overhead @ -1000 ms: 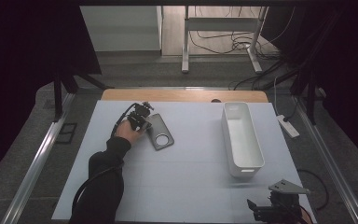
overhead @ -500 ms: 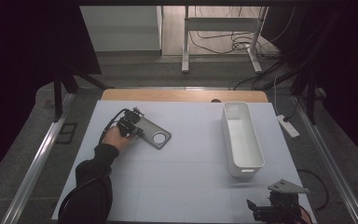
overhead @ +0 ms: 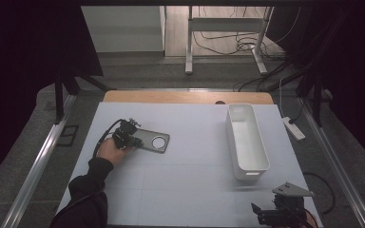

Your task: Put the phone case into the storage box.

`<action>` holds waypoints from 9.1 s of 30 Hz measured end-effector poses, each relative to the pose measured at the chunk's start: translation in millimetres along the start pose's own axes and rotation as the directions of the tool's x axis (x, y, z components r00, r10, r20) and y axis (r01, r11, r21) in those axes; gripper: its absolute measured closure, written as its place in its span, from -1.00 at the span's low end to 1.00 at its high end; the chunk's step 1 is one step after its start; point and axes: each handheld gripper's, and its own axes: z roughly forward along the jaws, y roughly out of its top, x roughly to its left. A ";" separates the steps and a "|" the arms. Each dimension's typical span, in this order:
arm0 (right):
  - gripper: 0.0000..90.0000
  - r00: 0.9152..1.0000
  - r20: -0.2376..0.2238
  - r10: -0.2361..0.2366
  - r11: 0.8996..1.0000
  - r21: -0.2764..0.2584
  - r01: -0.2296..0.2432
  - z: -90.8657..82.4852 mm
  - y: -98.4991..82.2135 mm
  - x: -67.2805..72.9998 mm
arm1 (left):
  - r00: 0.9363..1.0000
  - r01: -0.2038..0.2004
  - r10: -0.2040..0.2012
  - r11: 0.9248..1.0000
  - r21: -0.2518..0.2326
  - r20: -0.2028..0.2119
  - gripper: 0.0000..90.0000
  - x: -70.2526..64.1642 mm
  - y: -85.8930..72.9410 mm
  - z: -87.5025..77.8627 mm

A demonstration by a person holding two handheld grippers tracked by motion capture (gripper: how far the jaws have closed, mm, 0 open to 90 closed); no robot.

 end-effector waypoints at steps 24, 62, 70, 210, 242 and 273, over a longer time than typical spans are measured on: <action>-1.00 1.000 -0.005 0.010 1.000 -0.011 -0.010 -0.8 0.1 -0.9 | 1.000 -0.006 0.006 1.000 -0.004 0.011 0.98 -5.1 -46.2 -19.6; -1.00 1.000 -0.004 0.008 1.000 -0.015 -0.008 -1.0 0.4 -0.3 | 0.995 0.048 -0.045 0.999 -0.025 0.085 0.98 -71.7 -97.3 -36.3; -1.00 1.000 -0.003 0.009 1.000 -0.014 -0.009 -1.0 0.1 -0.3 | 0.995 0.043 -0.040 0.999 -0.026 0.092 0.98 -82.7 -91.2 -32.7; -1.00 1.000 -0.011 0.006 1.000 -0.008 -0.006 0.9 2.5 -0.5 | 0.988 0.151 -0.140 0.963 -0.223 0.067 0.98 -33.8 -102.7 -60.2; -1.00 0.993 -0.114 -0.021 0.998 -0.059 0.014 -4.0 2.0 -2.3 | 0.996 0.088 -0.074 0.901 -0.425 0.050 0.98 -92.6 -130.7 -97.3; -1.00 0.941 -0.339 -0.021 0.992 -0.125 -0.023 -4.2 33.6 9.5 | 0.996 0.072 -0.040 0.894 -0.441 0.082 0.98 -118.3 -135.9 -96.5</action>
